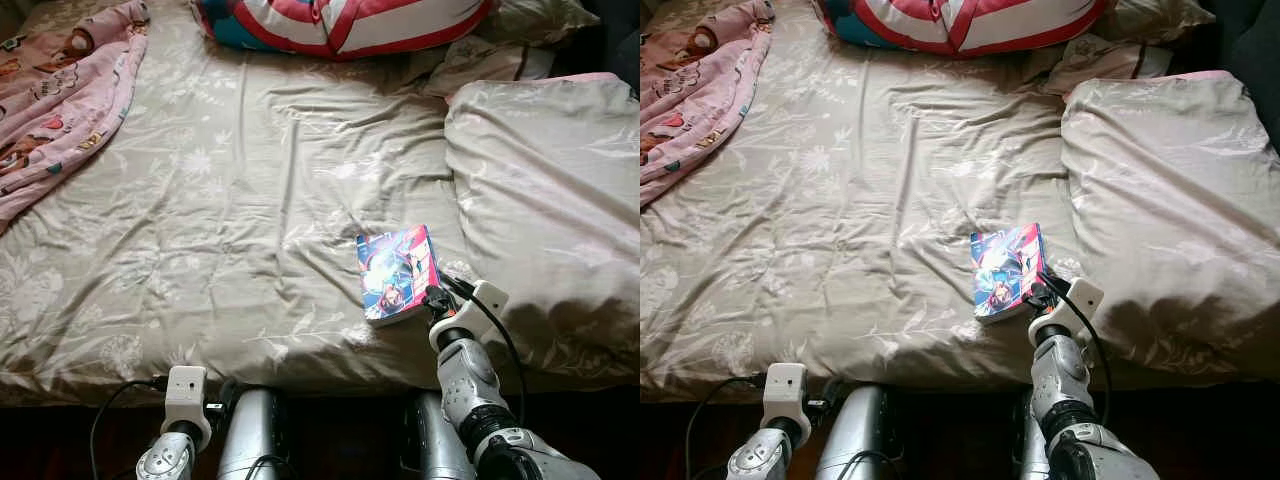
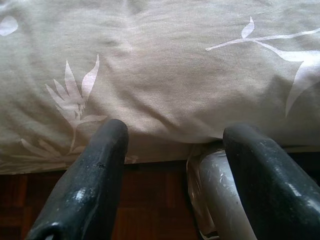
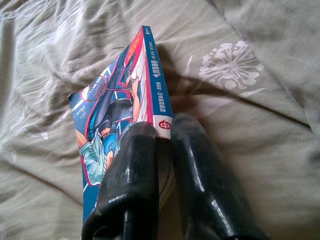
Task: Clean up the room
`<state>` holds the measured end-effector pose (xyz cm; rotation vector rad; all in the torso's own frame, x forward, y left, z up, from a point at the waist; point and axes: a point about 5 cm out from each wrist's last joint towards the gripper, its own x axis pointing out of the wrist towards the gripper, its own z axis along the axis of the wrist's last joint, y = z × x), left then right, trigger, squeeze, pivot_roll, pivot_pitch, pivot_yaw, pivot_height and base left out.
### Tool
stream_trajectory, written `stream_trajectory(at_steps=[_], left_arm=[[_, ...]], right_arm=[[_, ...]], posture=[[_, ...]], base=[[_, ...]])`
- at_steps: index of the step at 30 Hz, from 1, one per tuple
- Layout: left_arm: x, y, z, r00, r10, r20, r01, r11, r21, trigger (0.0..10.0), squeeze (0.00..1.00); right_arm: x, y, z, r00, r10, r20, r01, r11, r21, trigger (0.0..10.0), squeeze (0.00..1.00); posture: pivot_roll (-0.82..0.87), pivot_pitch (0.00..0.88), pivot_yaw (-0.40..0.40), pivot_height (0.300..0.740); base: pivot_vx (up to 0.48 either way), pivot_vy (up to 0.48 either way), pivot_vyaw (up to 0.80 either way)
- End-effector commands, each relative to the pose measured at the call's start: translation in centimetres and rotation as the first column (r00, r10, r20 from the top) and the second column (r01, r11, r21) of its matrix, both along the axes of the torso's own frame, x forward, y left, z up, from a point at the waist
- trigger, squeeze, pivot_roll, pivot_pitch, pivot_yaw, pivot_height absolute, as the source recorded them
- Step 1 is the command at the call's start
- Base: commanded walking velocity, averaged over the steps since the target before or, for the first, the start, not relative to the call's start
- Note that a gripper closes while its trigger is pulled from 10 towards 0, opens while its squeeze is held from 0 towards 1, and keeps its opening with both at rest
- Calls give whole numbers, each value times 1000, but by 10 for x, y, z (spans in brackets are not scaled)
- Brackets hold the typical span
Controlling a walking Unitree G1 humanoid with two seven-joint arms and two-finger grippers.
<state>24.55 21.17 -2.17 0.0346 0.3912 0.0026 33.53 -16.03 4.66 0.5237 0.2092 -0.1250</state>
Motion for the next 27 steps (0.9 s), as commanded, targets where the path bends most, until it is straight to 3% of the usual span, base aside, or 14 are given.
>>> stream_trajectory(at_steps=[1, 2, 15, 16, 17, 21, 27], left_arm=[[-12, 3, -10, 998, 9, -62, -9, 1000, 0, 10000, 0], [-12, 3, -10, 998, 9, -61, -9, 1000, 0, 10000, 0], [-13, 3, -13, 997, 13, -82, -14, 1000, -5, 10000, 0], [-13, 3, -13, 996, 14, -83, -14, 1000, -5, 10000, 0], [-13, 3, -13, 996, 14, -85, -15, 1000, -6, 10000, 0], [-12, 2, -14, 995, 17, -95, -18, 1000, -9, 10000, 0], [-10, -1, -14, 994, 26, -105, -28, 999, -19, 10000, 0]], right_arm=[[-8, -2, -11, 999, -21, -42, 21, 1000, 7, 10000, 545], [-8, -2, -11, 999, -23, -41, 24, 1000, 6, 10000, 1000], [-12, -8, -16, 996, -54, -65, 54, 999, -8, 10000, 1000], [-13, -8, -16, 996, -57, -67, 57, 998, -11, 10000, 553], [-14, -9, -17, 996, -61, -70, 60, 998, -12, 10000, 0], [-16, -11, -19, 996, -46, -71, 42, 998, -47, 10000, 0], [-18, -2, -16, 994, 105, -16, -106, 973, -203, 10000, 0]], posture=[[72, 307, 84, 621], [72, 307, 84, 621], [67, 304, 79, 621], [67, 304, 79, 621], [64, 302, 78, 621], [56, 295, 71, 621], [41, 279, 55, 621]], base=[[0, 0, 0], [0, 0, 0], [0, 0, 0], [0, 0, 0], [0, 0, 0], [0, 0, 0], [0, 0, 0]])
